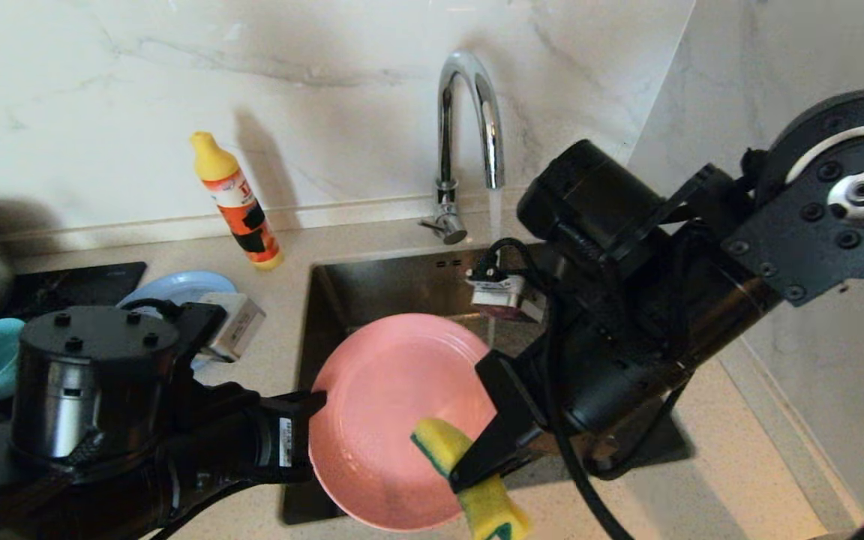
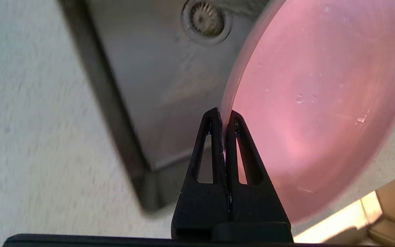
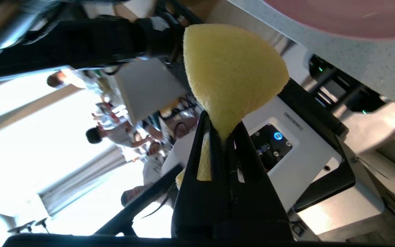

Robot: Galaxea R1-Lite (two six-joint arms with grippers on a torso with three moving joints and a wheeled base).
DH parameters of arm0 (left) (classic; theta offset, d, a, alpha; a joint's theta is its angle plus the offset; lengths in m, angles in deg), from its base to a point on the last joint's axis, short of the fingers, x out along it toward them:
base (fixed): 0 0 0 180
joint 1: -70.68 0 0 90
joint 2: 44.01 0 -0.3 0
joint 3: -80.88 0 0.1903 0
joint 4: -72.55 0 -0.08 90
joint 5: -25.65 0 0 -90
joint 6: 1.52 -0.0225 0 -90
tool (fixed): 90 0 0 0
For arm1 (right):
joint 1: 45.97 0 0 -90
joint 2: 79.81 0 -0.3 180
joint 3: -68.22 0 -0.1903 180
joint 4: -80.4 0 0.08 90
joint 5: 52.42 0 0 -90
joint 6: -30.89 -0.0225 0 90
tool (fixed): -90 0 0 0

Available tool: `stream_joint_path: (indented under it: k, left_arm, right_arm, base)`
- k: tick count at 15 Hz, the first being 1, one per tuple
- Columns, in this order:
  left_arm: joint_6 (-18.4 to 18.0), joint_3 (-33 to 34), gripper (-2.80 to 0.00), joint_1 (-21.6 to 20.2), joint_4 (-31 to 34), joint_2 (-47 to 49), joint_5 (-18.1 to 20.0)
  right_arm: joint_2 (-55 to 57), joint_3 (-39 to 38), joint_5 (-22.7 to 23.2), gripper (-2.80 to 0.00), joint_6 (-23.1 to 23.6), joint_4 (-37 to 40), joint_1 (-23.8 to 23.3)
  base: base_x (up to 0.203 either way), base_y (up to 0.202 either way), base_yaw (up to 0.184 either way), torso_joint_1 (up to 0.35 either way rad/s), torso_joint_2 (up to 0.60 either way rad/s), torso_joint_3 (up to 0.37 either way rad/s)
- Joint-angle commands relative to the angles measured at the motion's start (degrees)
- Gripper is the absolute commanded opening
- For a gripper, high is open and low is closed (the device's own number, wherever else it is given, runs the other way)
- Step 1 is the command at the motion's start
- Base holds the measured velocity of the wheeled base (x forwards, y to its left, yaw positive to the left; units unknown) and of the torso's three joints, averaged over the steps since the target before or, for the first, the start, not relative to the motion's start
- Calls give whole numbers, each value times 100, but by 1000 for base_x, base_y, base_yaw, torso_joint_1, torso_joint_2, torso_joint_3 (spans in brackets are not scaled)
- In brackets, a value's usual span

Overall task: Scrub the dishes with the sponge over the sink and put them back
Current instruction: Wipe the plate

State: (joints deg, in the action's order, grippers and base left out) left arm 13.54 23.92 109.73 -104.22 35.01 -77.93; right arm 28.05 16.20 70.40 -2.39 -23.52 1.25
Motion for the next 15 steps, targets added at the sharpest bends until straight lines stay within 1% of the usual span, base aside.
stream_joint_path:
  k: [1, 3, 6, 10, 11, 13, 15]
  left_arm:
    - [-14, 90, -280, 24, -96, -1, -4]
    - [-12, 90, -280, 24, -96, -10, 5]
    - [13, 101, -280, 54, -96, -92, 5]
    - [-4, 169, -280, 138, -105, -115, 5]
    - [-12, 169, -280, 138, -98, -122, 5]
    - [-14, 260, -280, 195, -105, -150, 13]
    - [-12, 300, -280, 226, -140, -155, 5]
  right_arm:
    - [547, 253, -127, -280, -20, 172, 221]
    - [752, 399, -239, -280, -30, 231, 269]
    - [1061, 584, -602, -280, -312, 213, 266]
    - [1079, 595, -629, -280, -337, 178, 262]
    - [1072, 602, -678, -280, -337, 169, 262]
    - [1057, 604, -922, -280, -373, 85, 254]
    - [1028, 604, -1003, -280, -586, -98, 236]
  base:
    - [0, 0, 0, 0, 0, 0]
    - [0, 0, 0, 0, 0, 0]
    - [0, 0, 0, 0, 0, 0]
    - [0, 0, 0, 0, 0, 0]
    - [0, 0, 0, 0, 0, 0]
    - [0, 0, 0, 0, 0, 0]
    - [0, 0, 0, 0, 0, 0]
